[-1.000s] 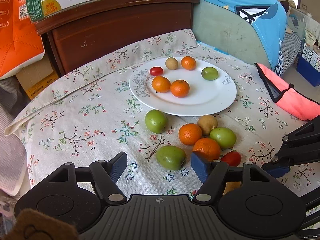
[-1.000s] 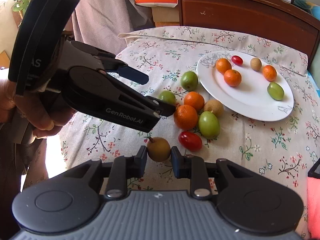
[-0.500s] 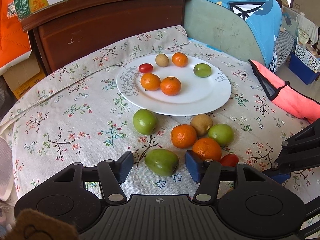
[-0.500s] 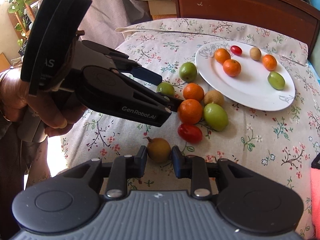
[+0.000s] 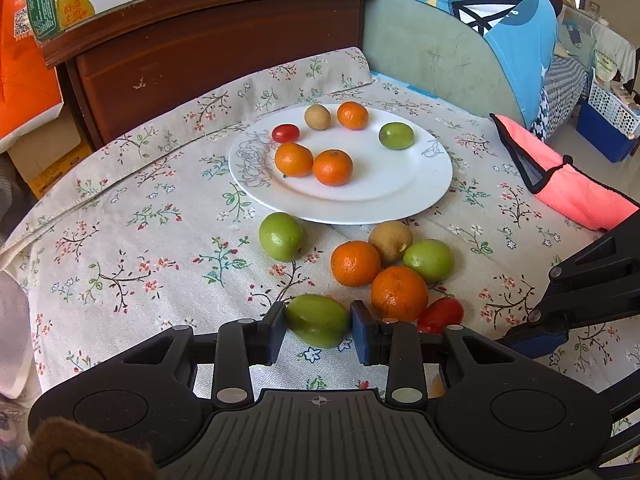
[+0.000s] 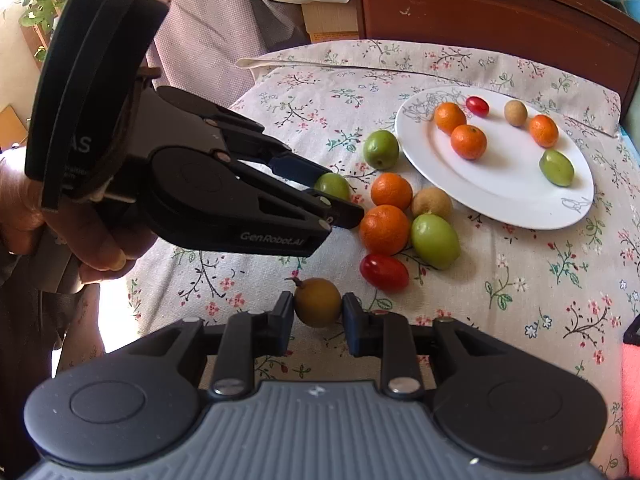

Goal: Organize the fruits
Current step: 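Grasp a green jujube with the left tool while the right tool grasps a tan round fruit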

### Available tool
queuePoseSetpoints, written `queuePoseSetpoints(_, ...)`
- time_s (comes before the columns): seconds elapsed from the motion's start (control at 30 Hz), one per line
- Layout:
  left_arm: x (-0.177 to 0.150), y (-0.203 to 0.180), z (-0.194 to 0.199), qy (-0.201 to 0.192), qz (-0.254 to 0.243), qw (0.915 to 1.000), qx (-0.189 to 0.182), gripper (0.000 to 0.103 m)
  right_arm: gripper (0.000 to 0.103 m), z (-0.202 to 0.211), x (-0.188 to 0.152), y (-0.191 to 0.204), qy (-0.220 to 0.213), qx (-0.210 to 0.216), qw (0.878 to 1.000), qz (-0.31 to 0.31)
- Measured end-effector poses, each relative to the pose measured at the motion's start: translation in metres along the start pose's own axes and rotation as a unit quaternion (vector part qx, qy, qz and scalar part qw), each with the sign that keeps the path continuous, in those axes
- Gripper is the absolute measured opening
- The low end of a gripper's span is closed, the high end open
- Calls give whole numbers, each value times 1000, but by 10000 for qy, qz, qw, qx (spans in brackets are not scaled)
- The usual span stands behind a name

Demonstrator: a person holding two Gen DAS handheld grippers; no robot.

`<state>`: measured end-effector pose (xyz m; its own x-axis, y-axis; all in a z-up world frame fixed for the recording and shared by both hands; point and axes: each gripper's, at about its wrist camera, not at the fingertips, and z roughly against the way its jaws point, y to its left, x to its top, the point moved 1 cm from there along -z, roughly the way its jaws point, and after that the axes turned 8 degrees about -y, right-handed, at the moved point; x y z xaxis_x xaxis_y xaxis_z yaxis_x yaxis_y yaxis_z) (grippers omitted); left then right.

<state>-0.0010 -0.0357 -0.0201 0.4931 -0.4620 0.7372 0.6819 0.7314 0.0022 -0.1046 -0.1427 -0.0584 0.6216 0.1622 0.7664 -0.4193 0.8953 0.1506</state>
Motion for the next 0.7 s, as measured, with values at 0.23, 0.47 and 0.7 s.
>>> queuePoseSetpoints(0.23, 7, 2, 11, -177, 159, 9997, 50, 32, 26, 14, 10, -5, -249, -108, 9996, 19)
queuePoseSetpoints(0.47, 20, 2, 23, -459, 232, 9987, 33, 32, 26, 35, 26, -20, -666, -315, 9973, -26)
queuePoseSetpoints(0.7, 33, 4, 27, -636, 382, 9972, 103, 32, 26, 51, 41, -36, -992, -550, 9935, -53)
